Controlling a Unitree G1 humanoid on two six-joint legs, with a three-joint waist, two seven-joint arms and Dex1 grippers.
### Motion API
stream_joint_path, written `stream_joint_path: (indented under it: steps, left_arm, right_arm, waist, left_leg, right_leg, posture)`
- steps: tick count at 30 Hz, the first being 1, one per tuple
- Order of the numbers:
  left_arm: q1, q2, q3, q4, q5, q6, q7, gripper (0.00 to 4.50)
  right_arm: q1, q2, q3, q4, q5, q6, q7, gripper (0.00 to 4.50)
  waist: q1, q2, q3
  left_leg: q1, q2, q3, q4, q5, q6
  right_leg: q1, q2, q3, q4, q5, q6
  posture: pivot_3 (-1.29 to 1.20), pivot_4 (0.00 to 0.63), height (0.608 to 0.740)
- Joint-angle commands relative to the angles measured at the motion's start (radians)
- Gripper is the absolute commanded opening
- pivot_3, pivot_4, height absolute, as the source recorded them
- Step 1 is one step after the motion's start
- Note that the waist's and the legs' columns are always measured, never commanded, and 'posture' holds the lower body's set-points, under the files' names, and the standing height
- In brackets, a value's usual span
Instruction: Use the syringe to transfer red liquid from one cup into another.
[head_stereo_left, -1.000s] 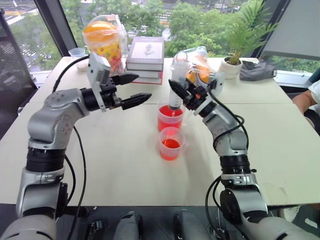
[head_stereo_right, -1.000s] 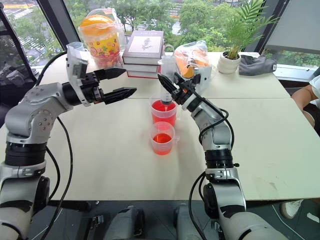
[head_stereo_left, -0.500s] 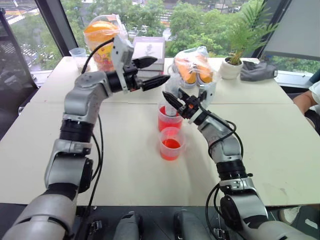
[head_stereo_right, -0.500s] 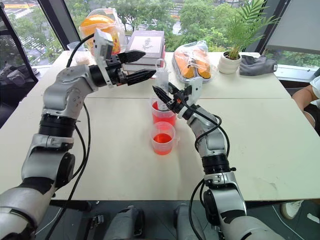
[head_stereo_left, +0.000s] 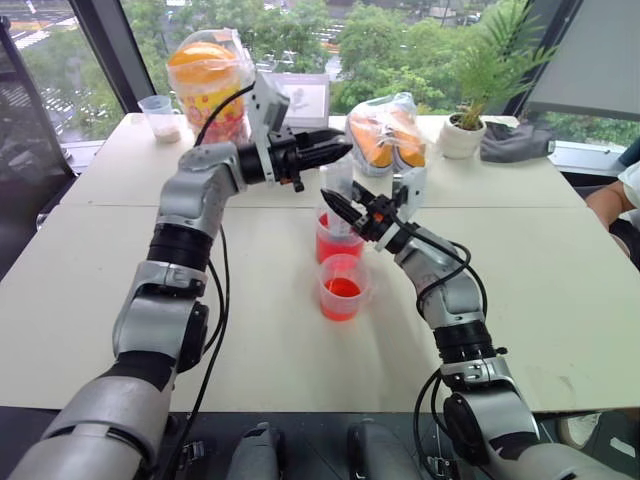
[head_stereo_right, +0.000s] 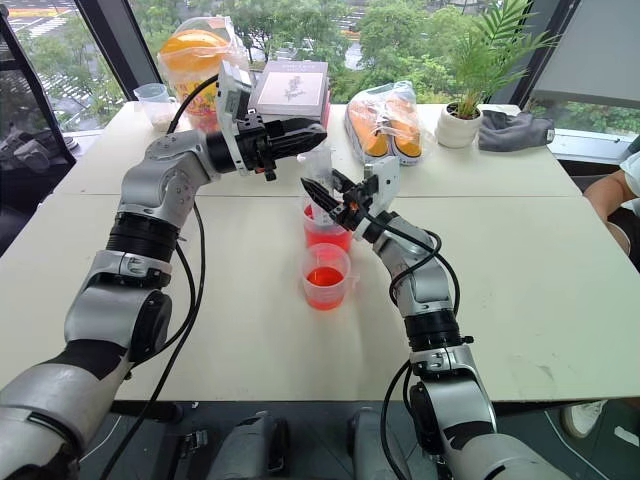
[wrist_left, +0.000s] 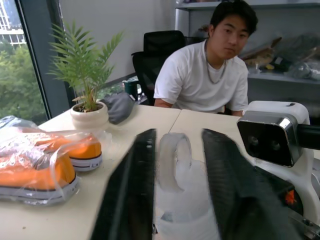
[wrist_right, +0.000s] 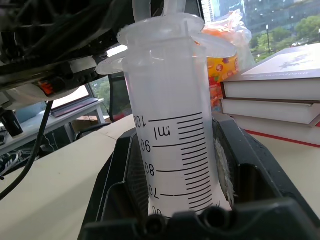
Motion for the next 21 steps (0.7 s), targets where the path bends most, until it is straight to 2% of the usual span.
stream_joint_path:
  steps: [1,21]
  left_arm:
    - [-0.034,-0.006,0.005,-0.019,0.002,-0.01,-0.025,0.07]
    - [-0.153,0.037,0.085,0.038,0.005,-0.079,0.033,0.07]
  right_arm:
    - [-0.017,-0.005,0.001,-0.06,0.008,-0.017,0.005,1.47]
    - [-0.011,-0.015,0.038,-0.028,-0.009,0.016,0.037,1.47]
  waist:
    - [0.001,0.0,0.0]
    - [0.002,0.0,0.0]
  left_leg:
    - [0.0,0.0,0.0,0.0,0.0,0.0]
    - [0.0,0.0,0.0,0.0,0.0,0.0]
  right_leg:
    - [0.0,0.0,0.0,0.0,0.0,0.0]
    - [0.0,0.0,0.0,0.0,0.0,0.0]
  posture:
    - [0.0,0.15,0.74]
    - [0.0,0.15,0.74]
